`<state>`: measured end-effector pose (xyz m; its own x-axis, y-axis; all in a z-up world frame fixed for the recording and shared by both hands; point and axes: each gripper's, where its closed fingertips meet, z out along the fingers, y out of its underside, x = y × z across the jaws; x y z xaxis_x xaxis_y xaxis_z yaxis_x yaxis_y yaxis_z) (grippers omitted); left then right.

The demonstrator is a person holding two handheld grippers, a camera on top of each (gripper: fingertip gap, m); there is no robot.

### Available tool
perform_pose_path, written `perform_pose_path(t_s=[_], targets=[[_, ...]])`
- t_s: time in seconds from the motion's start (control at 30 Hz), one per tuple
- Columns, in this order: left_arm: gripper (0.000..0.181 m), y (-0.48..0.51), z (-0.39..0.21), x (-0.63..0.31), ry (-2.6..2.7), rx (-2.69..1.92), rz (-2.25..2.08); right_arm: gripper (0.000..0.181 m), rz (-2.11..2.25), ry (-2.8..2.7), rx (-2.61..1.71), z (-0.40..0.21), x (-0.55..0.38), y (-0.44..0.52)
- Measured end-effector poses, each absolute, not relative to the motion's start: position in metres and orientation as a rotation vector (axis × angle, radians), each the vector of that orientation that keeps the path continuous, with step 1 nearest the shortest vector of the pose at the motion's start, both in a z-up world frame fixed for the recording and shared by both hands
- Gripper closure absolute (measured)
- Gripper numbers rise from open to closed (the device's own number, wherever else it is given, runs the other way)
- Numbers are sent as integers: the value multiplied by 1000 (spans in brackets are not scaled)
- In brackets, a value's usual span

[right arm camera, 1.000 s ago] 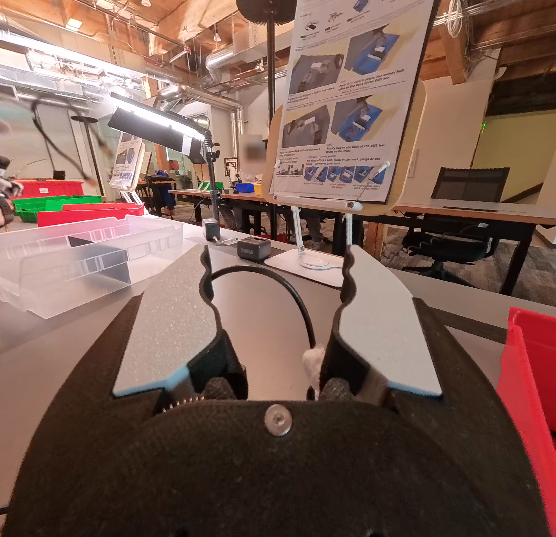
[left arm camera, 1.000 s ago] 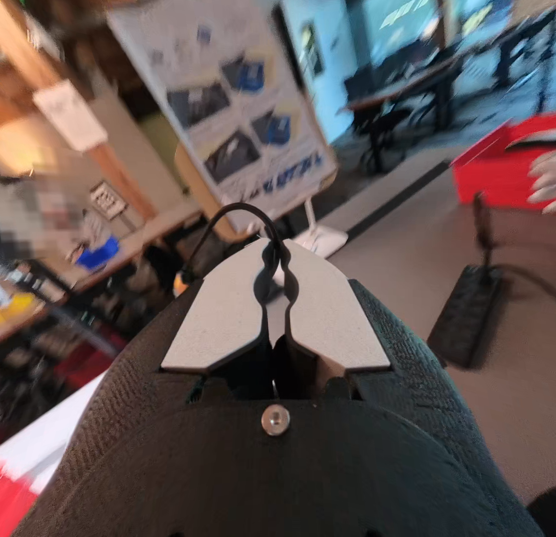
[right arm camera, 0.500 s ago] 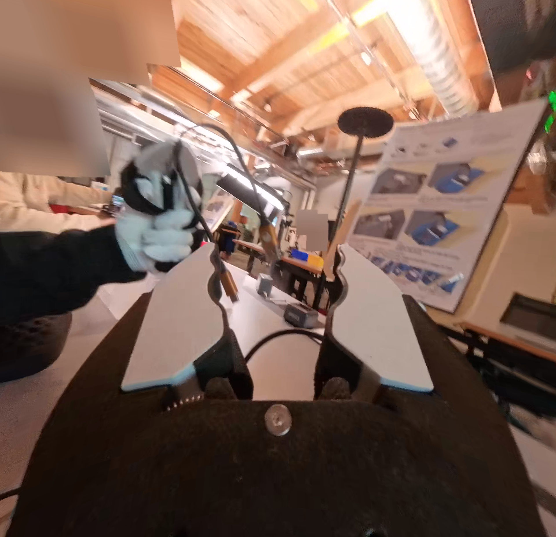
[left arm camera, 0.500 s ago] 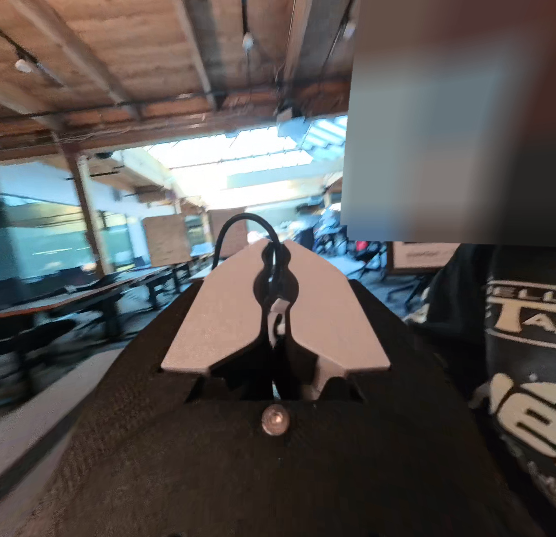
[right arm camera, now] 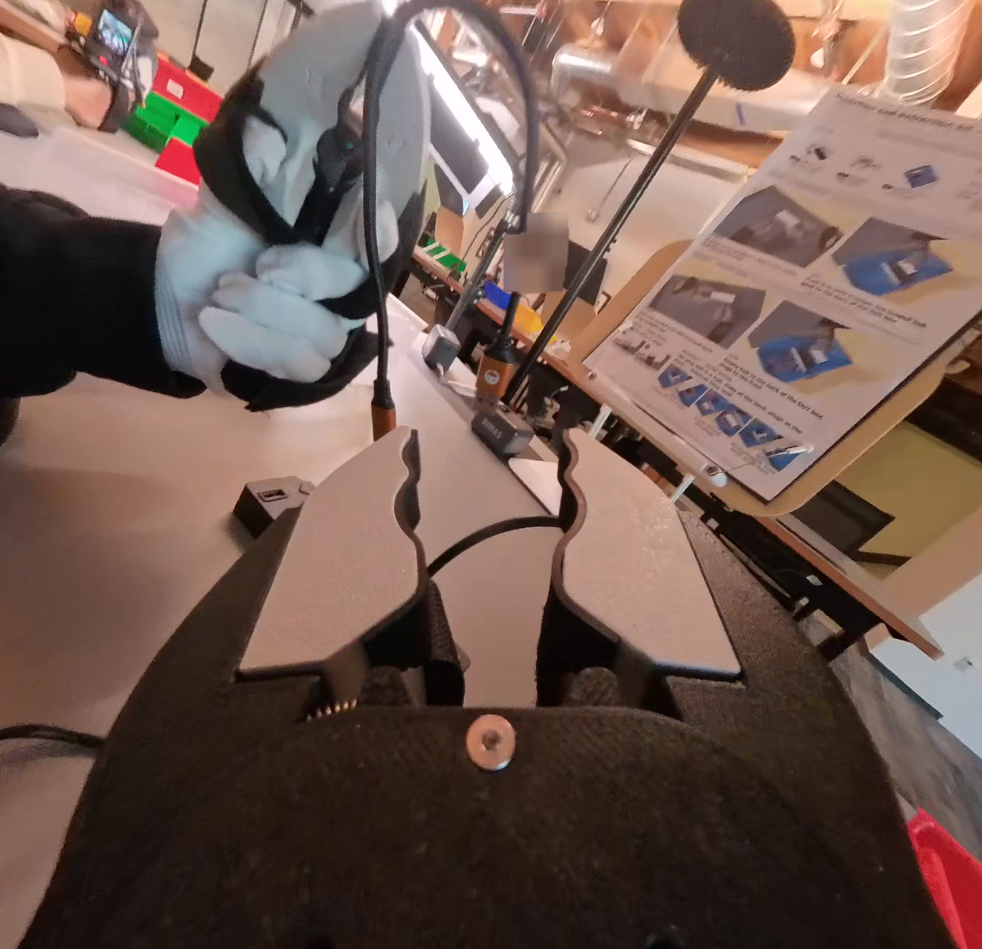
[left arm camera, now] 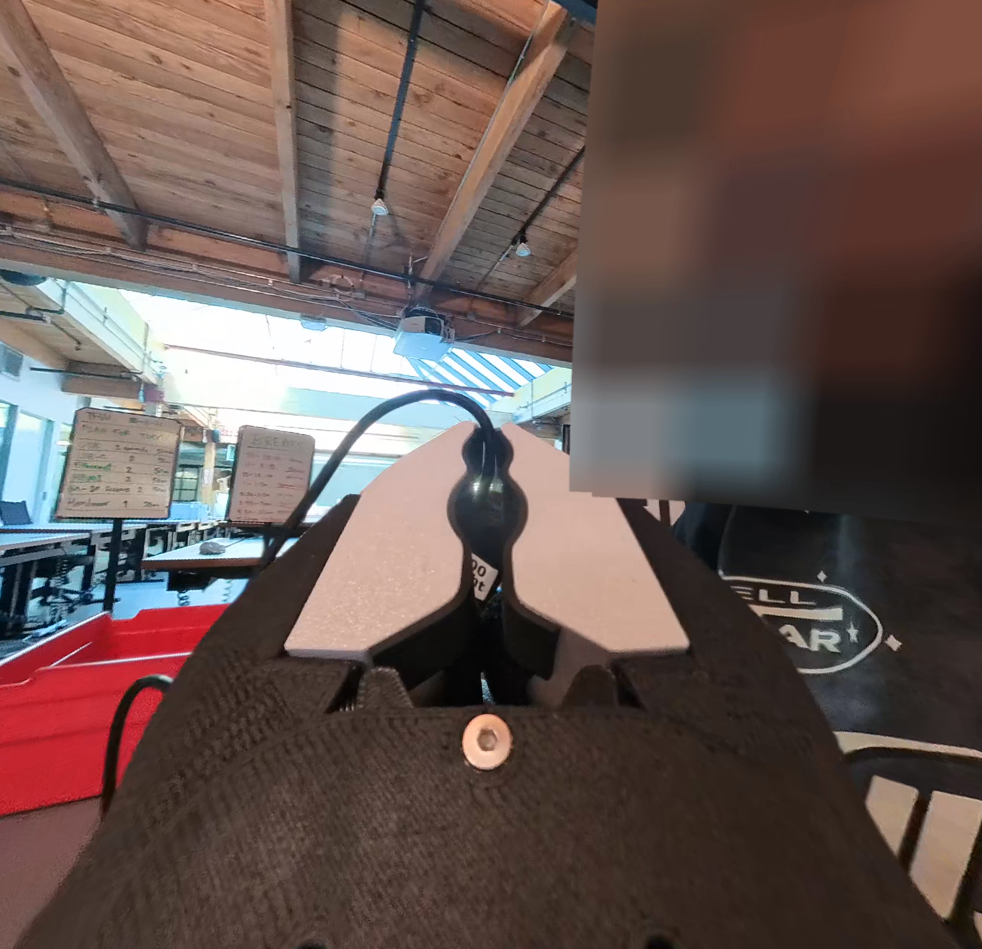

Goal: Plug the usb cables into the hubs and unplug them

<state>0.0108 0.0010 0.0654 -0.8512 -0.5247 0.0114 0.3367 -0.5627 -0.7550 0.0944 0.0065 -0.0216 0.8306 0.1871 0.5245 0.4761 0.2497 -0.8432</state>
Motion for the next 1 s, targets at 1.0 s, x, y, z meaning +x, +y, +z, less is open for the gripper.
perform_pose_path(t_s=[1.0], targets=[[163, -55, 27, 23, 1801, -625, -1987, 168, -601, -308, -1375, -7, 158, -7]])
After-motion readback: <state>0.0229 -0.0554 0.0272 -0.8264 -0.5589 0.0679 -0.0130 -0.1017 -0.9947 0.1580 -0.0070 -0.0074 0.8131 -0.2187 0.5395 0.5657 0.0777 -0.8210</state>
